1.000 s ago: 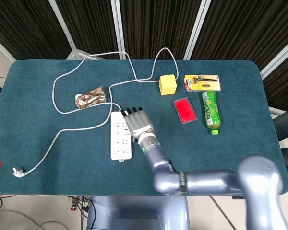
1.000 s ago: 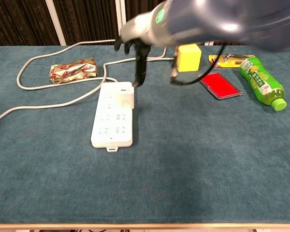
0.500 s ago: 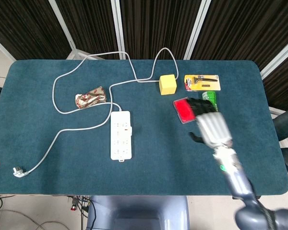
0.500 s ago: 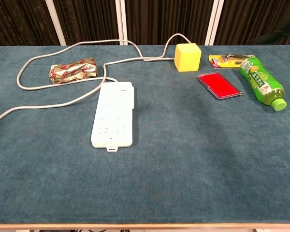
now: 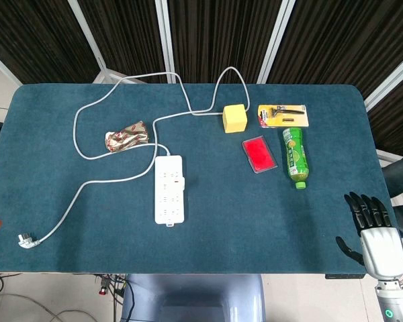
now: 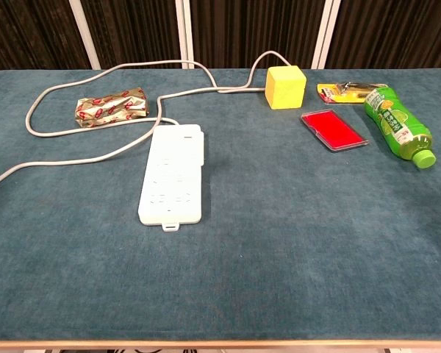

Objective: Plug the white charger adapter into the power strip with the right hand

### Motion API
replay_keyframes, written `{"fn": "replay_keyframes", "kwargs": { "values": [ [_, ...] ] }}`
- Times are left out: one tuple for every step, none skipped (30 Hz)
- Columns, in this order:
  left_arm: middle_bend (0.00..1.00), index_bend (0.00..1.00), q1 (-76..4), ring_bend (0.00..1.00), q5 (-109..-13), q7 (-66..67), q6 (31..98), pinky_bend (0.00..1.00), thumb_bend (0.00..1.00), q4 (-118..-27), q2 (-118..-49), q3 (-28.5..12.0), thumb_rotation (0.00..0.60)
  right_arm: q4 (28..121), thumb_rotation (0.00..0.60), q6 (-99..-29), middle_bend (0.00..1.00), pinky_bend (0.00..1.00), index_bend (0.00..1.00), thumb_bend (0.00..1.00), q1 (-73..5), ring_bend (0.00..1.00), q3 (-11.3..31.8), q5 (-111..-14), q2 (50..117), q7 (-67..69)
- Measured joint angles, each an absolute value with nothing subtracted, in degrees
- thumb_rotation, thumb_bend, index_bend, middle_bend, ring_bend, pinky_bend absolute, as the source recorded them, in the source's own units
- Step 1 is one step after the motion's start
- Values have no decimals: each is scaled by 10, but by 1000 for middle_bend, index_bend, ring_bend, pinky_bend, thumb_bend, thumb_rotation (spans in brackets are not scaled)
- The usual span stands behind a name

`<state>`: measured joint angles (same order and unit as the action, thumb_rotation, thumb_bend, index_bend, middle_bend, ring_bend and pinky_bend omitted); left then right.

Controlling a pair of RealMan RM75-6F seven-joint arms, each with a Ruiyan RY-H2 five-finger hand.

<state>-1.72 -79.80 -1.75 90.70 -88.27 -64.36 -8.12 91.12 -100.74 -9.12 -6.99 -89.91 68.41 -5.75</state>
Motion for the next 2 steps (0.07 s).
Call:
{"fn": "replay_keyframes", "kwargs": {
  "values": [
    [0,201,-17,0,-798,-18,906,0,85,-882,-644,-81,600,912,600,-1006,103,96,28,297,-88,94,-70,-901,684,-63],
    [0,201,-18,0,-797,-19,904,0,85,-881,-644,-80,600,915,600,-1004,103,96,28,297,-86,94,-69,-900,684,-68]
  ]
}}
